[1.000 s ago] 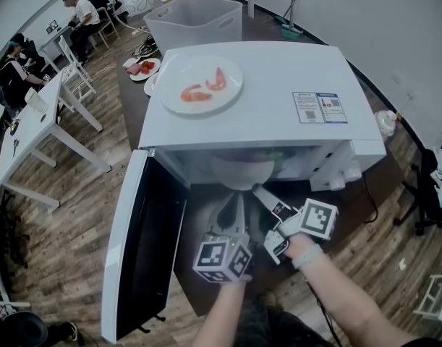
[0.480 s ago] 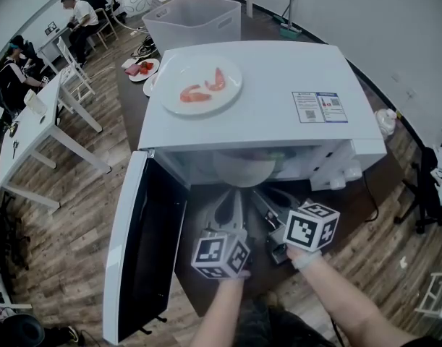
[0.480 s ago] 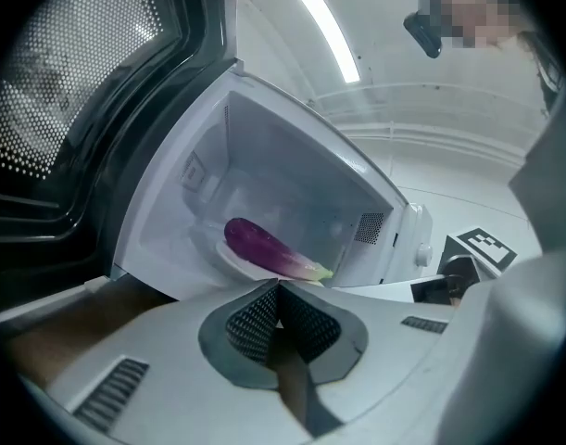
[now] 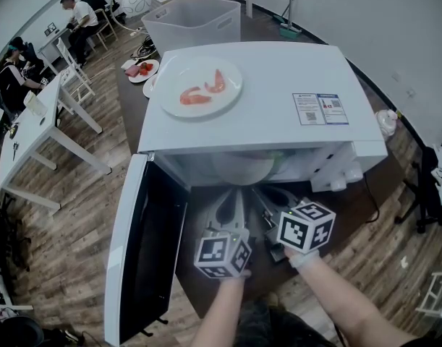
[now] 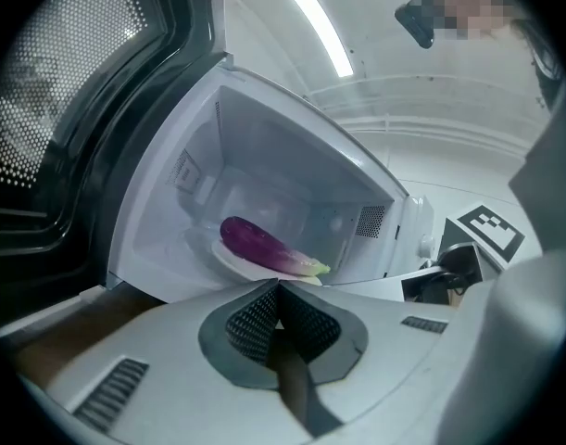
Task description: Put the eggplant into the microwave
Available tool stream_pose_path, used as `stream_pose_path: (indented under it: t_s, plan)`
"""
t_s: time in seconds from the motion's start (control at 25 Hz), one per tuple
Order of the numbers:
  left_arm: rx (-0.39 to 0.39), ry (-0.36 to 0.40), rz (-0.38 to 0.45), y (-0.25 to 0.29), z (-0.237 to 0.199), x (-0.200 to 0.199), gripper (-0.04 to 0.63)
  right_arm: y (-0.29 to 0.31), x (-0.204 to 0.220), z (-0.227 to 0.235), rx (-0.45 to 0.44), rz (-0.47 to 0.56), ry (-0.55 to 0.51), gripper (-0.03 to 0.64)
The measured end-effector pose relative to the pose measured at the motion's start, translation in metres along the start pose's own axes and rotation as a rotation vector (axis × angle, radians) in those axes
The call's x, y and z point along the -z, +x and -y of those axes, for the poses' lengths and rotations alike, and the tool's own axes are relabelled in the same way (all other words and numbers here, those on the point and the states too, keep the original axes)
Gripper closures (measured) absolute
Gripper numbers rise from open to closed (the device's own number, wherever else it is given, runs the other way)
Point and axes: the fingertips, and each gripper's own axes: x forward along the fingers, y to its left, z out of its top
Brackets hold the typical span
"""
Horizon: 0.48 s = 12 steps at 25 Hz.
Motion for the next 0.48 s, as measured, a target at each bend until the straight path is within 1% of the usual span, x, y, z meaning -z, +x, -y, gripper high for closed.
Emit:
stream_pose_path:
  t_s: [0.24,0.48]
  plan:
    - [-0.007,0.024,-0.002,0.002,-0.003,0.000,0.598,0.006,-0.002,0.003,0.028,0.014,-0.028,0.611]
    - [-0.007,0.024,0.000,0.004,-0.008,0.001,0.598,0.012,-0.002,0.006,0.038,0.025,0.001,0.611]
